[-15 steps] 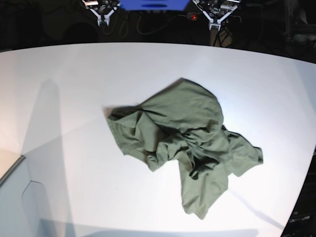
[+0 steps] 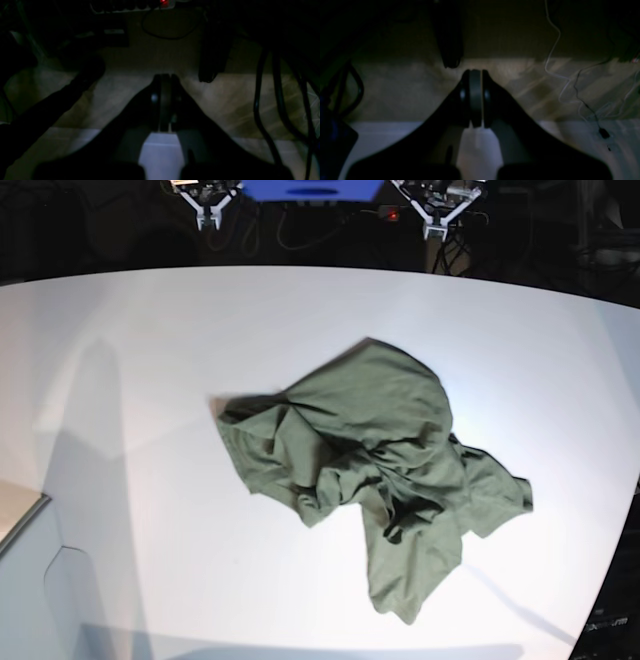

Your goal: Layout the t-shirt on the table in an organized manner, then fold the t-shirt properly

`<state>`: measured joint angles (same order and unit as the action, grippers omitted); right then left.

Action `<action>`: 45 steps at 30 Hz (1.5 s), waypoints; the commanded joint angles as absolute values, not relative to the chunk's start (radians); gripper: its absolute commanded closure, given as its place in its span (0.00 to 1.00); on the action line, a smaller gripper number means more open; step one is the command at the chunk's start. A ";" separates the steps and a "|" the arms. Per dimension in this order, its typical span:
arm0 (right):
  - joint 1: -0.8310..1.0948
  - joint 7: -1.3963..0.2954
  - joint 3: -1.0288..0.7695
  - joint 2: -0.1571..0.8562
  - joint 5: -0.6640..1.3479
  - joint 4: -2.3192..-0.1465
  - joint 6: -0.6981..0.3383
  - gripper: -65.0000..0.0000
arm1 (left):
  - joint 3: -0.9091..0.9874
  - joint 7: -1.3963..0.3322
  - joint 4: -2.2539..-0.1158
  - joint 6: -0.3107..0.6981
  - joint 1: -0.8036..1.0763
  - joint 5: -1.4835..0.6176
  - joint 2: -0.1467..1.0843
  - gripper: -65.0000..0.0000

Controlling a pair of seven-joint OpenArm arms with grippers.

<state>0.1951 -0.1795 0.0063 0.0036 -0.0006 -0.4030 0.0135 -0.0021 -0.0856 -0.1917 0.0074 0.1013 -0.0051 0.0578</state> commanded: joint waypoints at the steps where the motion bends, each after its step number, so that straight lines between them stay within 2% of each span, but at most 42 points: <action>1: 0.240 -0.177 0.007 0.007 0.002 -0.460 -0.004 1.00 | -0.001 -0.074 -0.236 0.002 0.137 -0.007 0.079 1.00; 8: 0.501 -0.209 0.007 0.007 0.002 -0.924 -0.004 1.00 | 0.001 -0.071 -0.641 0.002 0.397 -0.008 0.136 1.00; 16: 0.786 -0.291 0.007 0.007 0.002 -1.512 -0.004 1.00 | 0.004 -0.073 -1.204 -0.002 0.693 -0.008 0.208 1.00; 21: 0.883 -0.335 0.005 0.015 0.002 -1.805 -0.004 1.00 | 0.105 -0.073 -1.501 0.004 0.828 -0.068 0.216 1.00; 25: 0.901 -0.407 0.007 0.013 0.002 -1.998 -0.004 1.00 | 0.171 -0.073 -1.709 0.005 0.892 -0.153 0.228 0.99; 29: 0.837 -0.446 0.007 0.013 0.002 -2.037 -0.004 1.00 | 0.197 -0.073 -1.828 0.005 0.895 -0.163 0.251 0.99; 31: 0.789 -0.483 0.010 0.012 0.002 -2.037 -0.005 1.00 | 0.203 -0.073 -1.862 0.005 0.883 -0.163 0.254 0.94; 33: 0.736 -0.519 0.035 0.013 0.002 -2.037 -0.005 1.00 | 0.203 -0.073 -1.883 0.005 0.845 -0.165 0.251 0.83; 36: 0.641 -0.555 0.099 0.016 0.002 -2.037 -0.005 0.90 | 0.197 -0.073 -1.894 0.005 0.797 -0.166 0.249 0.63; 38: 0.579 -0.596 0.157 0.033 0.002 -2.037 -0.005 0.82 | 0.196 -0.073 -1.903 0.005 0.779 -0.179 0.236 0.57; 42: 0.407 -0.708 0.292 0.056 0.002 -2.005 -0.005 0.60 | 0.205 -0.074 -1.908 0.005 0.763 -0.245 0.225 0.55; 45: 0.278 -0.748 0.315 0.050 0.001 -1.946 -0.005 0.48 | 0.205 -0.085 -1.908 0.005 0.769 -0.272 0.226 0.55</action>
<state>0.2813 -0.7628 0.3172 0.0498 0.0044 -1.9289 -0.0036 0.2012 -0.1040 -1.8908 0.0044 0.7563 -0.2710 0.2207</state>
